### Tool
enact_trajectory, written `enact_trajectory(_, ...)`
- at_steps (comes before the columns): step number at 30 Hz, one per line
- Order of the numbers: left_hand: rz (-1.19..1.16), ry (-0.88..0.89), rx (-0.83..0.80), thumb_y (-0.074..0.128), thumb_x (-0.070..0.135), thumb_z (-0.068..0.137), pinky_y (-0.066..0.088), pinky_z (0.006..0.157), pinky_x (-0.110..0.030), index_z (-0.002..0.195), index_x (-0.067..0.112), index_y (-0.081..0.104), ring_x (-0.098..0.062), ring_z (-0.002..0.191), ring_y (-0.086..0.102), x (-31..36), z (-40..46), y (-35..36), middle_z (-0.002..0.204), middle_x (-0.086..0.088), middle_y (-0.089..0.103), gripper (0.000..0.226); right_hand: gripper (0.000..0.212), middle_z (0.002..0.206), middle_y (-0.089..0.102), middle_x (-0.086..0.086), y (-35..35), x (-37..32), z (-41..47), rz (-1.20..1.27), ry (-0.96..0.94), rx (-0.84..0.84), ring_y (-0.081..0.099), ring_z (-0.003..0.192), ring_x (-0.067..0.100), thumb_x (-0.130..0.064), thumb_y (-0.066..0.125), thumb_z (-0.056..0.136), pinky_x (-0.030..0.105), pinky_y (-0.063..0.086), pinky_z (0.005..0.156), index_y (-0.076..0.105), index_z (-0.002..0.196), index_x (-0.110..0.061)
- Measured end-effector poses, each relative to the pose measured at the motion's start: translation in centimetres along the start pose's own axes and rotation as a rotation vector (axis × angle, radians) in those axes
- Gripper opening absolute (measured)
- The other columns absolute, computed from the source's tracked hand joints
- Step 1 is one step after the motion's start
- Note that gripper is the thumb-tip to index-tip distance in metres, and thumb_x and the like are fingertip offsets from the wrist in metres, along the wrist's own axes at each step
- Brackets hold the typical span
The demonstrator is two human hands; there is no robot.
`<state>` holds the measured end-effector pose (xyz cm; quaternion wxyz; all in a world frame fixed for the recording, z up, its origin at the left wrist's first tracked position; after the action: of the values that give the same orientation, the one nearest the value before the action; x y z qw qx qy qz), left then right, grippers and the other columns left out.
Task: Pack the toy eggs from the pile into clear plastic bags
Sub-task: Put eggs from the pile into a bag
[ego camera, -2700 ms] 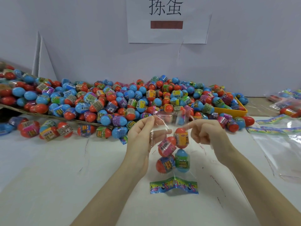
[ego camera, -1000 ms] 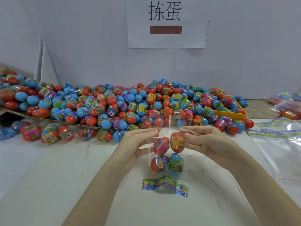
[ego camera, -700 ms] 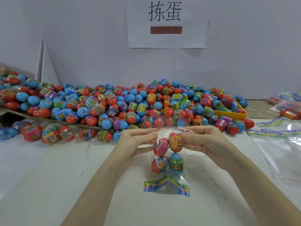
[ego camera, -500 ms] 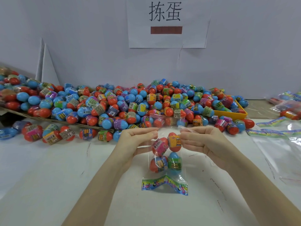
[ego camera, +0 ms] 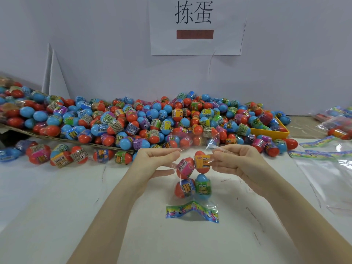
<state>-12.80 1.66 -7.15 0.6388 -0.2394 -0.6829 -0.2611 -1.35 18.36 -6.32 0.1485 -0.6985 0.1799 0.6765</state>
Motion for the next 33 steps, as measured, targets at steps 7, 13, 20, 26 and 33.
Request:
enact_trajectory(7, 0.026, 0.075, -0.074, 0.070, 0.020, 0.057, 0.052, 0.055, -0.015, 0.068, 0.026, 0.077, -0.007, 0.061, 0.067, 0.5, 0.0, -0.4, 0.075, 0.003, 0.074, 0.015, 0.008, 0.071, 0.072, 0.008, 0.1, -0.2, 0.0, -0.036, -0.058, 0.019, 0.070, 0.063, 0.016, -0.006, 0.068, 0.073, 0.017, 0.053, 0.053, 0.072, 0.077, -0.012)
enact_trajectory(13, -0.087, 0.059, -0.096, 0.068, 0.008, 0.056, 0.052, 0.051, -0.015, 0.066, 0.022, 0.077, -0.008, 0.057, 0.067, 0.1, 0.3, -0.7, 0.065, 0.002, 0.071, 0.019, 0.016, 0.074, 0.073, 0.007, 0.5, -0.6, -0.3, 0.016, -0.110, -0.055, 0.070, 0.066, 0.017, -0.012, 0.068, 0.060, 0.017, 0.053, 0.056, 0.077, 0.070, -0.020)
enact_trajectory(20, -0.175, 0.022, -0.142, 0.064, 0.003, 0.056, 0.051, 0.048, -0.015, 0.056, 0.015, 0.075, -0.009, 0.053, 0.067, -0.3, 0.3, -1.0, 0.059, -0.001, 0.070, 0.017, 0.018, 0.075, 0.073, 0.005, 0.8, -1.0, -0.6, 0.028, -0.179, -0.134, 0.070, 0.069, 0.016, -0.012, 0.066, 0.062, 0.019, 0.054, 0.060, 0.077, 0.072, -0.022)
enact_trajectory(26, -0.201, 0.042, -0.163, 0.060, -0.002, 0.058, 0.053, 0.051, -0.015, 0.051, 0.013, 0.072, -0.010, 0.056, 0.068, -0.5, 0.4, -1.4, 0.057, -0.001, 0.068, 0.021, 0.016, 0.071, 0.073, 0.004, 1.1, -0.9, -0.6, 0.027, -0.208, -0.137, 0.069, 0.066, 0.014, -0.011, 0.064, 0.064, 0.018, 0.054, 0.058, 0.077, 0.068, -0.020)
enact_trajectory(33, -0.138, 0.091, -0.239, 0.068, -0.012, 0.058, 0.052, 0.055, -0.015, 0.053, 0.014, 0.072, -0.009, 0.059, 0.066, -0.3, 0.4, -1.2, 0.061, 0.000, 0.068, 0.026, 0.036, 0.065, 0.071, 0.005, 1.0, -1.4, -0.9, -0.105, -0.284, -0.107, 0.069, 0.066, 0.014, 0.010, 0.059, 0.078, 0.017, 0.053, 0.056, 0.075, 0.061, -0.016)
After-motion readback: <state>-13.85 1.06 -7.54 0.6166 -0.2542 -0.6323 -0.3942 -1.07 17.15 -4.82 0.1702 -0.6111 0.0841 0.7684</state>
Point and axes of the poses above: each hand's wrist, its own z-axis towards the middle knuckle, its own y-axis out of the palm, x = y × z, the point moved 5 cm from there along z, towards the middle knuckle
